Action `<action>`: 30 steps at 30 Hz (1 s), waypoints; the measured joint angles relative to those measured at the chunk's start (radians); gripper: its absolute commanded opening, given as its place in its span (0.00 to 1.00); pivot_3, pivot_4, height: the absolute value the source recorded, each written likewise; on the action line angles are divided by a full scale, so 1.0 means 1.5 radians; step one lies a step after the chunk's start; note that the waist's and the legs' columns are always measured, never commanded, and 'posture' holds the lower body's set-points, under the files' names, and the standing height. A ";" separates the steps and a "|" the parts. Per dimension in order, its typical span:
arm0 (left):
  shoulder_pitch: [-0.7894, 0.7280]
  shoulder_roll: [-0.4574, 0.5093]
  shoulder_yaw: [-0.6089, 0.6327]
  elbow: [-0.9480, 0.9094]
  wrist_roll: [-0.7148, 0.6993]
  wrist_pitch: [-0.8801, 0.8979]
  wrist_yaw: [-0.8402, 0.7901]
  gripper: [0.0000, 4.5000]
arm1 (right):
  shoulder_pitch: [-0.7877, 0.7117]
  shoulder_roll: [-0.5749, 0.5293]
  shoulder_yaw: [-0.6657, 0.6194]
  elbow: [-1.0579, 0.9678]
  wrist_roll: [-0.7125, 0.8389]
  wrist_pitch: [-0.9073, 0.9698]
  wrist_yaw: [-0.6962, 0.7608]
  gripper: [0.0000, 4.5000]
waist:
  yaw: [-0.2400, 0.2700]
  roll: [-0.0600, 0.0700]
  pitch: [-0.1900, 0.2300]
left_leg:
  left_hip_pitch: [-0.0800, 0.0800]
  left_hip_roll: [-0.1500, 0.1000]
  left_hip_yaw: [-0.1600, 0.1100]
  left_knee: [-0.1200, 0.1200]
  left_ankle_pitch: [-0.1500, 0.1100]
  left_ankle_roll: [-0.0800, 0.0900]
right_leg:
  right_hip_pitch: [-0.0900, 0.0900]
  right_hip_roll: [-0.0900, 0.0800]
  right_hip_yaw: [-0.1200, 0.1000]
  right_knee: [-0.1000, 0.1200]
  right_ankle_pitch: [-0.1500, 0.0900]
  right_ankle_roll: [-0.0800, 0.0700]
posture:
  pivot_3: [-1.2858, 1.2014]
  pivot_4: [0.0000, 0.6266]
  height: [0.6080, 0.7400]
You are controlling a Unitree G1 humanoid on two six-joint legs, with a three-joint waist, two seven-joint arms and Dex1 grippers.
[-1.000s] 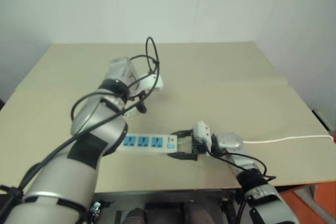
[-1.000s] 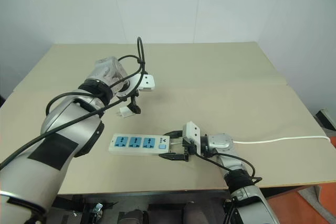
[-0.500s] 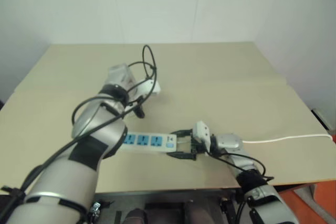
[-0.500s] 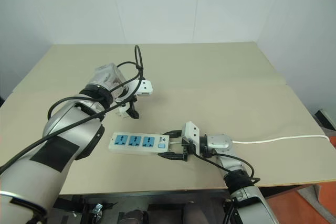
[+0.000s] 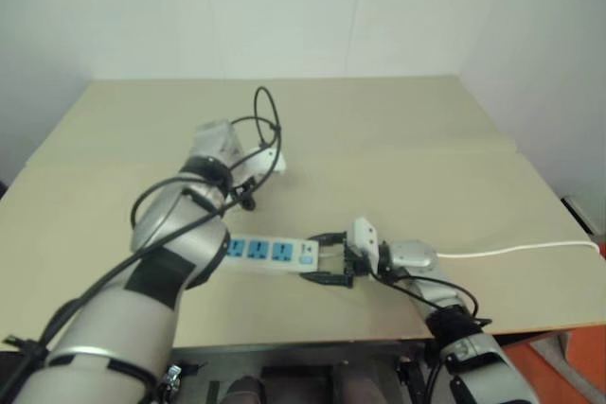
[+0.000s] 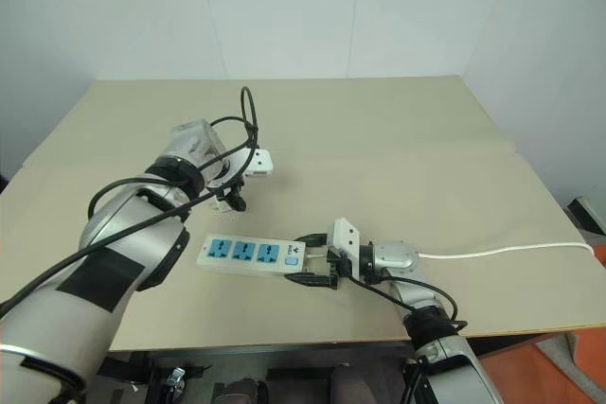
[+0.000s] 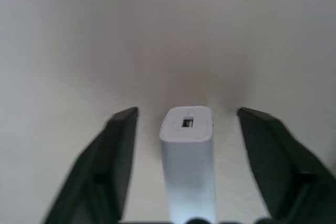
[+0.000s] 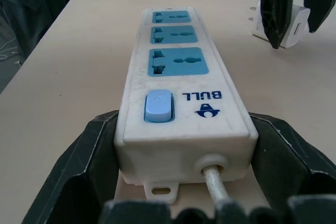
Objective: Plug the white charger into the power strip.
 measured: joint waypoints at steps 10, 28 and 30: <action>0.000 -0.001 0.029 0.000 -0.011 0.010 0.021 0.22 | 0.000 -0.002 0.001 -0.004 -0.004 0.001 -0.005 0.76 | 0.000 0.000 0.000 | 0.000 0.000 0.000 0.000 0.000 0.000 | 0.000 0.000 0.000 0.000 0.000 0.000 | 0.52 0.24 1.00; 0.094 0.049 0.419 -0.298 -0.468 0.036 -0.245 0.22 | 0.053 -0.045 0.015 -0.106 0.024 0.064 0.027 0.76 | -0.008 0.001 -0.001 | 0.003 0.001 0.000 0.000 0.000 0.000 | 0.001 0.000 0.000 0.002 0.000 0.000 | 0.52 0.24 1.00; 0.212 0.052 0.415 -0.414 -0.524 0.074 -0.286 0.22 | 0.055 -0.049 0.019 -0.118 0.030 0.082 0.038 0.76 | -0.011 0.002 -0.001 | 0.002 0.001 0.001 0.000 0.000 0.000 | 0.000 0.000 0.001 0.003 0.000 0.000 | 0.52 0.24 1.00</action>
